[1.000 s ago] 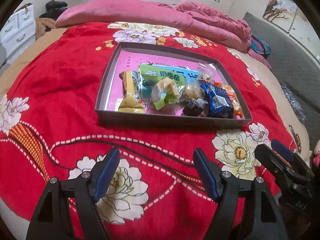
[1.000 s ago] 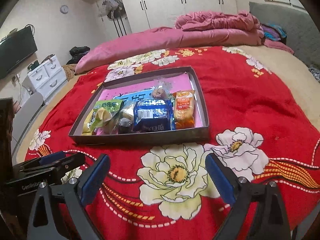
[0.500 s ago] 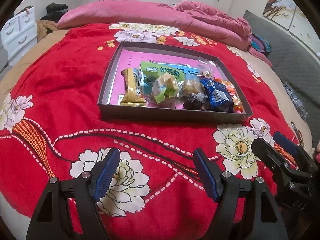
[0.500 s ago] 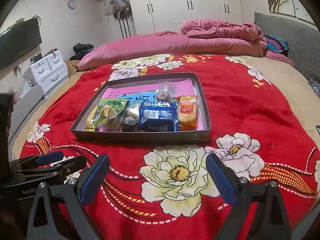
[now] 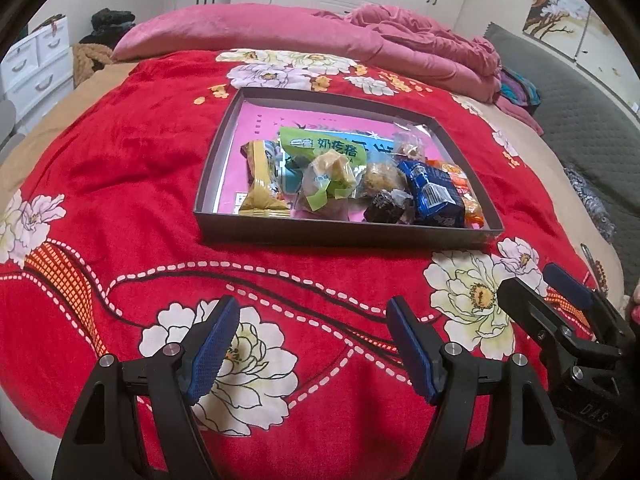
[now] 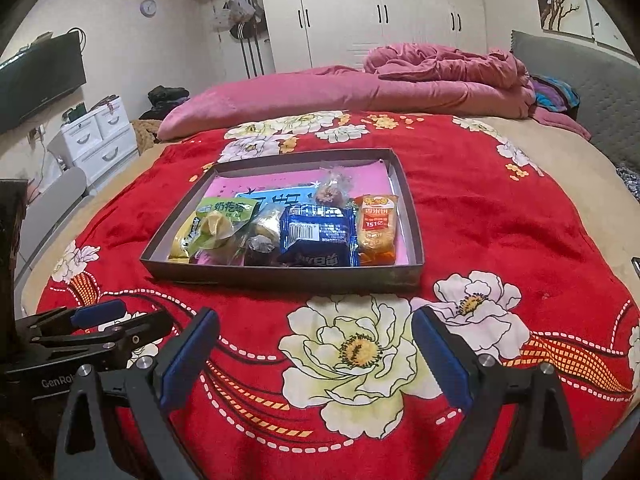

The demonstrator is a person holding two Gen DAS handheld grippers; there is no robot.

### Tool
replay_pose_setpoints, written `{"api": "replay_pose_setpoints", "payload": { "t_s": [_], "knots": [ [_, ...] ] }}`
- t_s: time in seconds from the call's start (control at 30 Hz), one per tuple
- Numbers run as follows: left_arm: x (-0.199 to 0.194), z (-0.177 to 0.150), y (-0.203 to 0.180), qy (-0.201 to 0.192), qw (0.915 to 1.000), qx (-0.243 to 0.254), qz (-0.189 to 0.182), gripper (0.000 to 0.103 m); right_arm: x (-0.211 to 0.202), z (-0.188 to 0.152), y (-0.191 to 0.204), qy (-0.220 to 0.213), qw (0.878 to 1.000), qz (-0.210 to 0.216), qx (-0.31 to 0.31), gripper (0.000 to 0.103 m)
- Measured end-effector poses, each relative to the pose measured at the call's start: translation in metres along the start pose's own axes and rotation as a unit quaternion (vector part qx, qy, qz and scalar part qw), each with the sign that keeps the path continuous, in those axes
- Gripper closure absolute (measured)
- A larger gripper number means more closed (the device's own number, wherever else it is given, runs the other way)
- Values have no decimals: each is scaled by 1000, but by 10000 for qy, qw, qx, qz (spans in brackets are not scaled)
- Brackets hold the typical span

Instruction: Organize snacks

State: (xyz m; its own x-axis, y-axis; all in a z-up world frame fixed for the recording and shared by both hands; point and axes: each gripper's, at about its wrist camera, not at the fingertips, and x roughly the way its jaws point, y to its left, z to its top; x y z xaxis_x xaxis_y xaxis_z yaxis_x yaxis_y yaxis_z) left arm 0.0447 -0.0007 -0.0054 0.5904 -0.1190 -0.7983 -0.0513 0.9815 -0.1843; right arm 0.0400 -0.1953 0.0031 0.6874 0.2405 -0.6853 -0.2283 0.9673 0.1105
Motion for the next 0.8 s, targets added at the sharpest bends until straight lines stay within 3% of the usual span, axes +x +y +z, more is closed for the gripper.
{"api": "replay_pose_setpoints", "payload": {
  "t_s": [0.8],
  "knots": [
    [-3,1,-1,-84,10000,19,-20,26,-1,1,-1,-41,10000,6,9,6]
  ]
}}
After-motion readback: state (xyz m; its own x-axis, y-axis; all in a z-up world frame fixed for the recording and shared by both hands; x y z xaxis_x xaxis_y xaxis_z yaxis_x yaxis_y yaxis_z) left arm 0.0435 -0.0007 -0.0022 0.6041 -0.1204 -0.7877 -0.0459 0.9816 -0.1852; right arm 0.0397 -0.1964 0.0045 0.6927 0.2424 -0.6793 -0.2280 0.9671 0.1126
